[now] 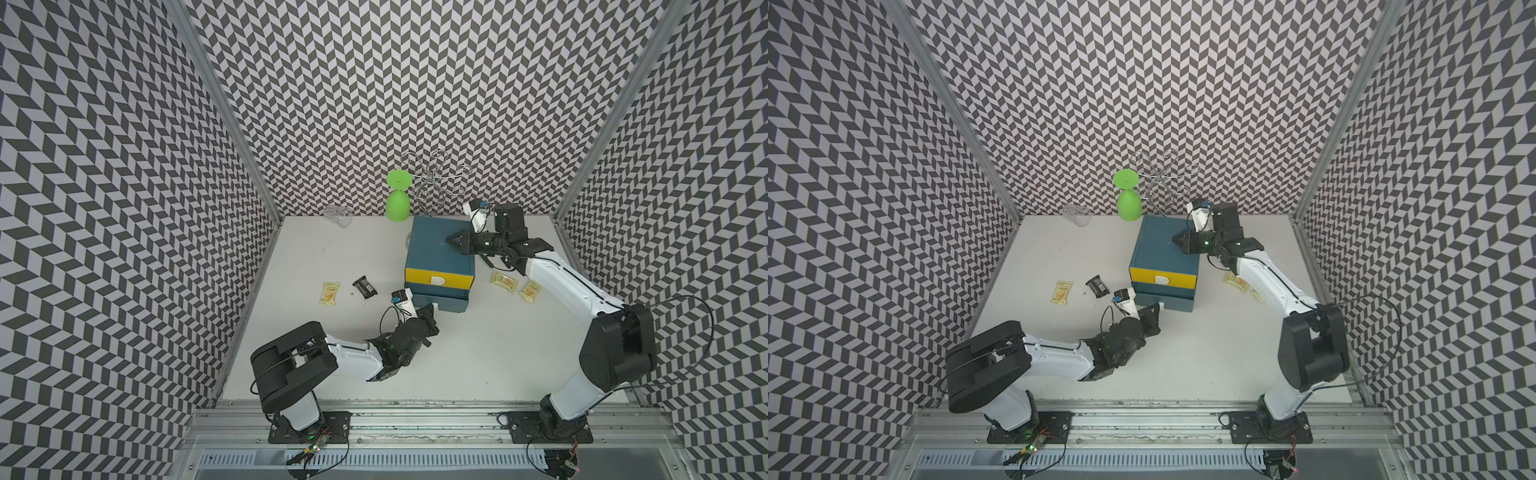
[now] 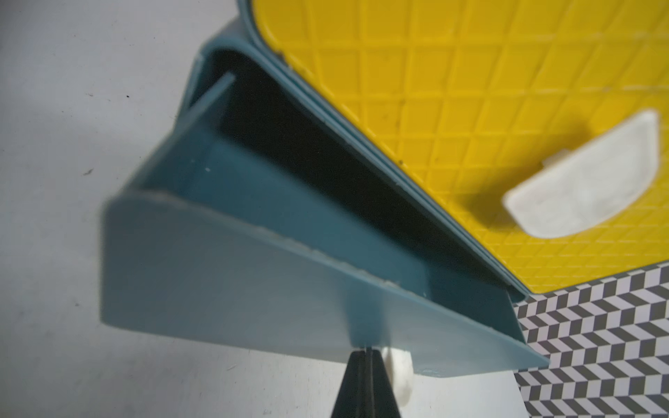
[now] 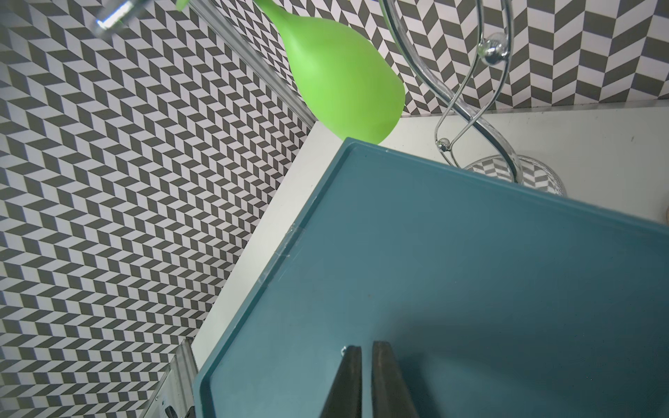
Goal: Take the cookies out of the drawer
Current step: Close the drawer in the storage box.
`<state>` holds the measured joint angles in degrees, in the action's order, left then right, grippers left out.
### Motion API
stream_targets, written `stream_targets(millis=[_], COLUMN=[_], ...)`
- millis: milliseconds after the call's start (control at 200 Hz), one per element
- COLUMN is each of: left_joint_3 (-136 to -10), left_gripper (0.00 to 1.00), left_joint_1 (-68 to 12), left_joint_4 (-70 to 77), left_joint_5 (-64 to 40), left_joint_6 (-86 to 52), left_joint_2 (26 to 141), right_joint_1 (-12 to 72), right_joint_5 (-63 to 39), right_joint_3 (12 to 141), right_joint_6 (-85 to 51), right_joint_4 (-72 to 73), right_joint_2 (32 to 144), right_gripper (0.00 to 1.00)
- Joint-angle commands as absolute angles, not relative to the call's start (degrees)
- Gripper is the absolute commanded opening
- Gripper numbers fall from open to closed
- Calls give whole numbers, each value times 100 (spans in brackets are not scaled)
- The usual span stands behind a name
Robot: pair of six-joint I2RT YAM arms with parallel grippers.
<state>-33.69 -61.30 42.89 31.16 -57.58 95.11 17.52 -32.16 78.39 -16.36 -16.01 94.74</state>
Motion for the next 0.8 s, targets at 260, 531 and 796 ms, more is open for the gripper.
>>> stream_targets(millis=[260,531,796], left_joint_3=[-3661,-3852,-2493], left_gripper=[3,18,44], left_joint_1=[-5859,-5559,-5624], left_joint_4=[5611,5518,6652], left_joint_5=[3239,2840,2021], left_joint_6=[-5924,-6001,-6407], left_joint_2=[10196,10434,9729], right_joint_1=[1784,1786,1784], right_joint_5=[-3162,-3218,-3255], right_joint_3=[7533,7414,7516], right_joint_6=[-1462,-1460,-1485], right_joint_4=[-2276,-2239,-2274], right_joint_2=[9743,9730,9699], right_gripper=[11,11,11])
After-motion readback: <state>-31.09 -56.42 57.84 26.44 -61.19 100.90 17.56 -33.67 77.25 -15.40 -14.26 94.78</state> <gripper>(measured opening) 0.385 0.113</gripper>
